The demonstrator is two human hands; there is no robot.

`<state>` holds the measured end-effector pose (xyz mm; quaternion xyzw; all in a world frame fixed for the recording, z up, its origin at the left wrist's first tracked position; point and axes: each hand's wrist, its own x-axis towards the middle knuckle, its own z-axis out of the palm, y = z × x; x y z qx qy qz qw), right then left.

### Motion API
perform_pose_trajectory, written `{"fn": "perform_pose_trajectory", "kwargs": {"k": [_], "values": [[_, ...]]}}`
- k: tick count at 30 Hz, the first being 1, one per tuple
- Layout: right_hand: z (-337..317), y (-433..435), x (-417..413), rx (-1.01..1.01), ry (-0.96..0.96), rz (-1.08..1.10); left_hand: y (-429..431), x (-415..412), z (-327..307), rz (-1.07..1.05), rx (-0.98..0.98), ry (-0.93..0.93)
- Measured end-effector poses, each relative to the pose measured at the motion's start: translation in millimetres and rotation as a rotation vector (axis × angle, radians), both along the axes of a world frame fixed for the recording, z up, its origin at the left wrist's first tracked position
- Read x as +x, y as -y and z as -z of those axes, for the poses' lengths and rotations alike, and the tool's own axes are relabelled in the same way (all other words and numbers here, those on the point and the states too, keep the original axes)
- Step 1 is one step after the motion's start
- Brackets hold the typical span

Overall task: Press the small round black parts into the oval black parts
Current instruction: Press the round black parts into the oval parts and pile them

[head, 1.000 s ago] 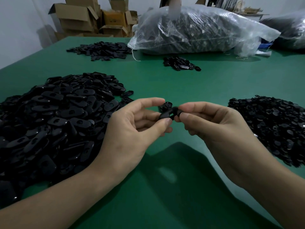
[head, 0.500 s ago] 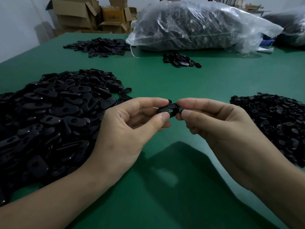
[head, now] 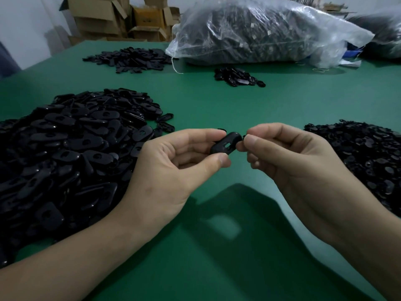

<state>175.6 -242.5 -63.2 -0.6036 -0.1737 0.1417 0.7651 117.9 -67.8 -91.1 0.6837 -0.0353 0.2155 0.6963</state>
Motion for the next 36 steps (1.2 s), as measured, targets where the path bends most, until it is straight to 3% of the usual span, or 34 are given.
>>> {"fn": "perform_pose_trajectory", "kwargs": {"k": [19,30,36], "values": [[1,0,2,0.081,-0.138,-0.093,-3,2,2,-0.010,-0.095,0.014],[7,0,-1,-0.135,0.004,-0.023,-3,0,2,-0.007,-0.002,0.017],[9,-4,-4,-0.118,0.046,0.015,0,0,1,-0.023,0.031,0.024]]}}
